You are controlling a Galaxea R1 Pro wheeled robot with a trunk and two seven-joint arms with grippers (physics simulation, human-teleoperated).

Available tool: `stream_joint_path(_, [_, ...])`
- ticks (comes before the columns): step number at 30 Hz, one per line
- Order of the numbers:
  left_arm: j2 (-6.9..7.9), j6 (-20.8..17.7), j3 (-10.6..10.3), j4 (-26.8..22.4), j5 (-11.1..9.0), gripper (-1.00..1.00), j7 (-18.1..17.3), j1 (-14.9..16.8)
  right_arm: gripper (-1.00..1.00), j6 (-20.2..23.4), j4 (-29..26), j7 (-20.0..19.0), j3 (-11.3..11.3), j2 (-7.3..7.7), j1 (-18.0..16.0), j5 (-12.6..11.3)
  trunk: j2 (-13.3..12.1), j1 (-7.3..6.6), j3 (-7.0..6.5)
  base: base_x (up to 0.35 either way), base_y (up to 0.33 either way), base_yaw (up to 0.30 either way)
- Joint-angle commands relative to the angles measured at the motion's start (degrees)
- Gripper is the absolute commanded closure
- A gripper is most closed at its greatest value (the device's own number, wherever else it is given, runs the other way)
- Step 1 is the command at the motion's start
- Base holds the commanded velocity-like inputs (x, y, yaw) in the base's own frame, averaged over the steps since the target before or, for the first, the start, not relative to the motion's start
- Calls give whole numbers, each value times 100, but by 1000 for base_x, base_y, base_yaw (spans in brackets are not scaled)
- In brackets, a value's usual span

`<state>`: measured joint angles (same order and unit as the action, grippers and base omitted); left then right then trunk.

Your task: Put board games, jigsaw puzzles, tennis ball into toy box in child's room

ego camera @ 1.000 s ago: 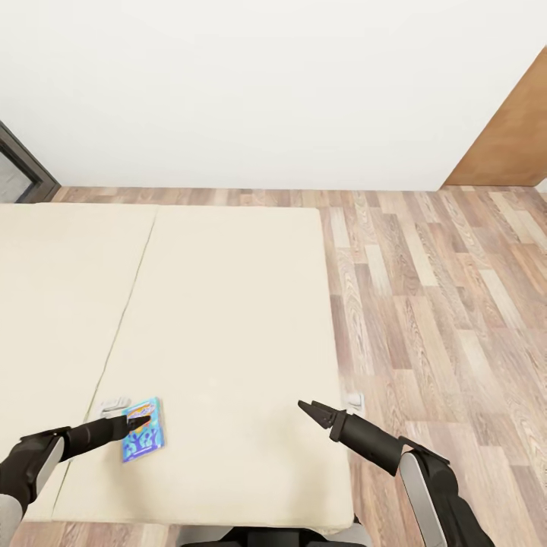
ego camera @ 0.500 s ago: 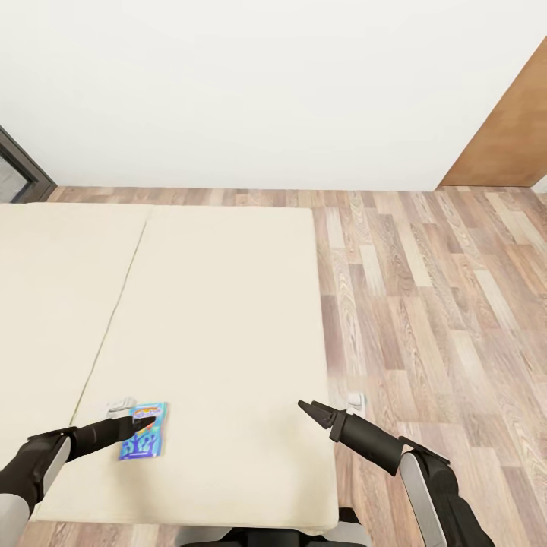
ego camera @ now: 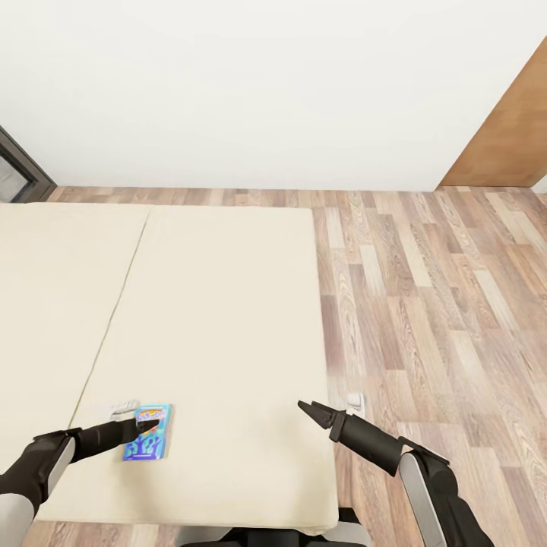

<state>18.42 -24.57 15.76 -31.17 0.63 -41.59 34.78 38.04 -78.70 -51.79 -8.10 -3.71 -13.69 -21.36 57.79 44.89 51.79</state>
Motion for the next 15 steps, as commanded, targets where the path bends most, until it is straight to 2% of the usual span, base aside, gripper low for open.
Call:
stream_joint_path(1, [-4, -54, 27, -4, 7, -100, -29, 3, -100, 37, 2, -11, -11, -5, -2, -18, 3, 0, 3, 0, 0, 0])
stream_joint_path(4, [-5, -61, 24, -4, 7, -100, -32, 3, -100, 37, 9, -6, -9, -7, -2, -18, 3, 0, 3, 0, -77, 0])
stream_joint_path(10, [-5, -53, 23, -3, 8, -100, -36, 3, -100, 37, 12, 1, -8, -3, -2, -17, 3, 0, 3, 0, -203, 0])
stream_joint_path(15, [-5, -48, 23, -3, 8, -100, -38, 3, -100, 37, 6, 2, -8, -3, -2, -17, 3, 0, 3, 0, -67, 0])
